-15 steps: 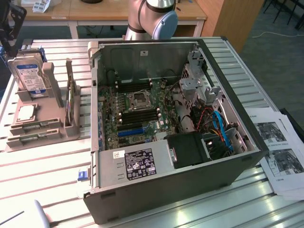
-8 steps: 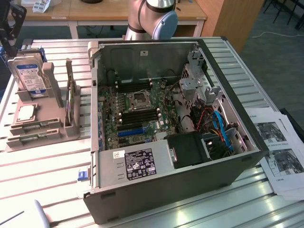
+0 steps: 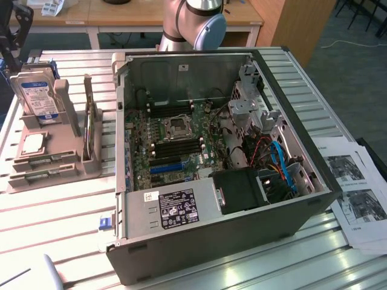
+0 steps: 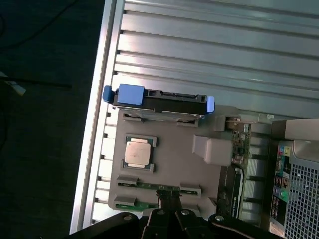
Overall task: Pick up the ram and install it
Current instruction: 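Pick up the ram and move it above insertion slot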
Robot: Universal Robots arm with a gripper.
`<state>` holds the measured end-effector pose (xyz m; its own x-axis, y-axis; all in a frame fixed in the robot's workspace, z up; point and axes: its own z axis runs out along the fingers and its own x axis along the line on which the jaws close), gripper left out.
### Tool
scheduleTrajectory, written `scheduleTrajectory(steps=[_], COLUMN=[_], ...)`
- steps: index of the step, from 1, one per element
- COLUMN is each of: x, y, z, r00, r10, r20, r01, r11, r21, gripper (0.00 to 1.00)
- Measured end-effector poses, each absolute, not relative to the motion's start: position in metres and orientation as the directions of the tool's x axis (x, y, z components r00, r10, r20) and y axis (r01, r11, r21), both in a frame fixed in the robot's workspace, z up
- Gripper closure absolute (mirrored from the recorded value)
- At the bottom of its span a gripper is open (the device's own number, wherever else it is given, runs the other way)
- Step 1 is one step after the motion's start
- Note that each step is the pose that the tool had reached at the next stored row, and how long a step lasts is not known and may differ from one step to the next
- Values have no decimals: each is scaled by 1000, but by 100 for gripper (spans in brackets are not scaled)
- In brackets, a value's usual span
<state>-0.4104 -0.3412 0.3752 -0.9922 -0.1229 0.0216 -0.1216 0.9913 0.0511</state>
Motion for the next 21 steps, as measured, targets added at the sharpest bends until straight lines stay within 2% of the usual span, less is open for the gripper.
scheduleTrajectory(steps=[21], x=[-410], y=[-341], z=[375], r00=[-925], r10=[-380], r20=[19], r01=[-378], r11=[923], r21=[66], gripper=[90])
